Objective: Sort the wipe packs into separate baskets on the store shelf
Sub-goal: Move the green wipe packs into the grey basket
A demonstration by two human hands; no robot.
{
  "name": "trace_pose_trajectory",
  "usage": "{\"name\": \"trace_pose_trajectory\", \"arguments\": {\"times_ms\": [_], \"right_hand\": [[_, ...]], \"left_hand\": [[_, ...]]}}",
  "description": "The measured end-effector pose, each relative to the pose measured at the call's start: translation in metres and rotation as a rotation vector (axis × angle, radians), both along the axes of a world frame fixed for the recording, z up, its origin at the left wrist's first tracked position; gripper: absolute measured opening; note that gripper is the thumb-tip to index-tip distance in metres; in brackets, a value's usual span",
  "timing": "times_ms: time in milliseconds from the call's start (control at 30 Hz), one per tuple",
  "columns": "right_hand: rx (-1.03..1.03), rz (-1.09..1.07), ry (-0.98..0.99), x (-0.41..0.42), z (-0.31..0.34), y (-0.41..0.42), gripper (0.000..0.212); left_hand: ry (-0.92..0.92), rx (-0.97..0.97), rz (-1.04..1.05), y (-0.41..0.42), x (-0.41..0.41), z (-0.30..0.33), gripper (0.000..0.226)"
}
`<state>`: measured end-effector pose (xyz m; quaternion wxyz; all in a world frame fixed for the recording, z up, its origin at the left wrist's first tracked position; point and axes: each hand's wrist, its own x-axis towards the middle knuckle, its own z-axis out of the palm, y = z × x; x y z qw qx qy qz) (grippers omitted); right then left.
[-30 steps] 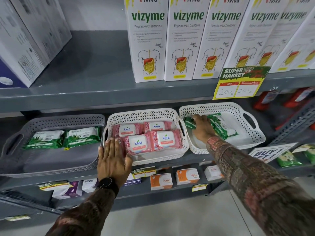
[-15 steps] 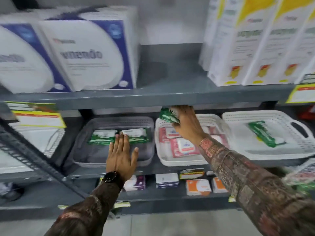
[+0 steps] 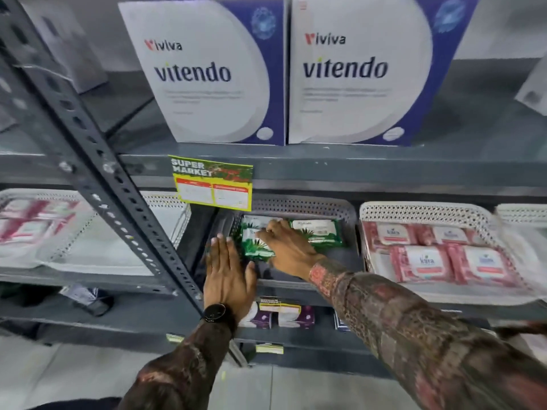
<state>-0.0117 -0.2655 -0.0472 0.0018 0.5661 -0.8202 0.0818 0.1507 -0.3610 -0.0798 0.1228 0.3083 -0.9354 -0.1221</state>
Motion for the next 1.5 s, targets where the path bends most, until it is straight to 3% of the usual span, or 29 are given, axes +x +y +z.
{"name": "trace_pose_trajectory", "arguments": {"times_ms": [333,467,633,967,1200,1500], "right_hand": [[-0.045,0.040,-0.003,-0.008,0.005,0.029,0.093],[-0.156,-0.028,0.030,-0.030,0.021,0.082,0.084],[-0.227,-0.219,0.084,-0.081,0.043,0.199,0.079],[-0.141,-0.730,0.051,-0.184,0.047,0.465,0.071],[-0.036,-0.959,-0.132,-0.231,0.029,0.546,0.071],[0.041,-1.083,-0.303,-0.288,0.016,0.571,0.076]], "left_hand": [[-0.046,-0.030,0.036,0.004,-0.002,0.006,0.084],[0.018,-0.059,0.064,0.033,-0.023,0.026,0.081],[0.018,-0.062,-0.107,0.133,-0.094,0.044,0.081],[-0.037,-0.087,-0.496,0.338,-0.215,0.037,0.076],[-0.119,-0.107,-0.508,0.362,-0.239,0.018,0.085],[-0.136,-0.109,-0.445,0.361,-0.242,0.001,0.087]]}}
